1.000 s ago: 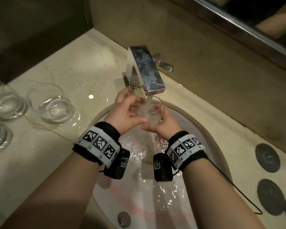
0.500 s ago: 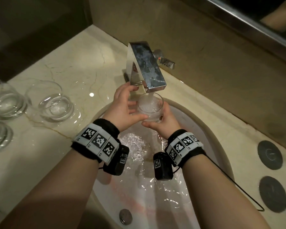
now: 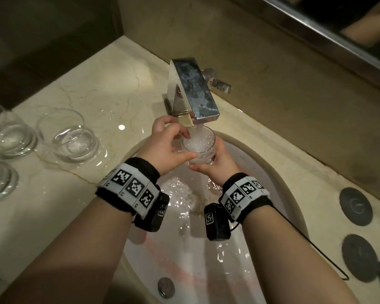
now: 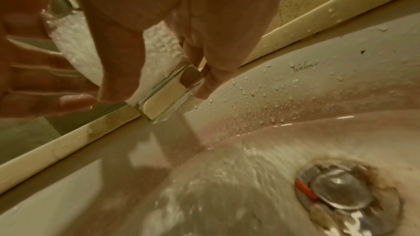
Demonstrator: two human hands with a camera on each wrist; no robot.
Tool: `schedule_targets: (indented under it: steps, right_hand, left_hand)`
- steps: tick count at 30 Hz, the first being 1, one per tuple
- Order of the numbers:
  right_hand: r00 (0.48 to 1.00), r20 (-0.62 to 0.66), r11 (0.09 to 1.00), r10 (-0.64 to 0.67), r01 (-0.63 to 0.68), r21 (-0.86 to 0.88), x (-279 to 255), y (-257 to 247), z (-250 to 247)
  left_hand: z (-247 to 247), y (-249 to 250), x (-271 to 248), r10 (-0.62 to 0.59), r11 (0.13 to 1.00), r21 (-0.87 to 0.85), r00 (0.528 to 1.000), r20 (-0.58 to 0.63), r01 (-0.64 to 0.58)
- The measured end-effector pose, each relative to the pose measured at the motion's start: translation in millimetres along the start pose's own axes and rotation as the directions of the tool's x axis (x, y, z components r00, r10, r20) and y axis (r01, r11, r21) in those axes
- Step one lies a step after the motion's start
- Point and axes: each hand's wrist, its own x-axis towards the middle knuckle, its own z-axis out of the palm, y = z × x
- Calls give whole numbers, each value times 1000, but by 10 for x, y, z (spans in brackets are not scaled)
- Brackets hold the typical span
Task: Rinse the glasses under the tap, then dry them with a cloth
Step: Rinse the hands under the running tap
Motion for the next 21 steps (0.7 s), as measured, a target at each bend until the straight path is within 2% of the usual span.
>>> schedule_targets:
  steps: [5, 9, 10, 12, 14, 16, 19, 21]
  right_hand:
    - [1000, -16, 998, 24, -25, -61, 12, -40, -19]
    - [998, -52, 992, 17, -23, -125, -23, -194, -92]
    - [999, -48, 993, 9, -15, -119, -27, -242, -116]
    - [999, -45, 996, -12, 7, -91, -32, -354, -152]
    - [998, -56, 994, -17, 11, -107, -22, -453, -132]
    - [995, -90, 990, -36, 23, -140, 20, -519, -64]
    - [990, -116, 976, -82, 56, -210, 80, -574, 61]
    - [990, -117, 964, -76, 43, -262, 117, -585, 112]
  left_hand:
    - [19, 0, -18, -16, 999, 34, 999, 30, 14]
    - [-18, -67, -13, -51, 982, 189, 993, 108, 29]
    - [-26, -105, -13, -74, 987, 149, 989, 127, 55]
    - [-28, -181, -14, -134, 989, -49, 979, 152, 143]
    - [-15, -224, -31, -227, 918, -292, 960, 166, 267]
    - [-17, -236, -48, -319, 798, -482, 932, 170, 361]
    - [-57, -227, -53, -415, 670, -587, 885, 213, 455]
    - [-84, -222, -58, -450, 551, -649, 842, 298, 524]
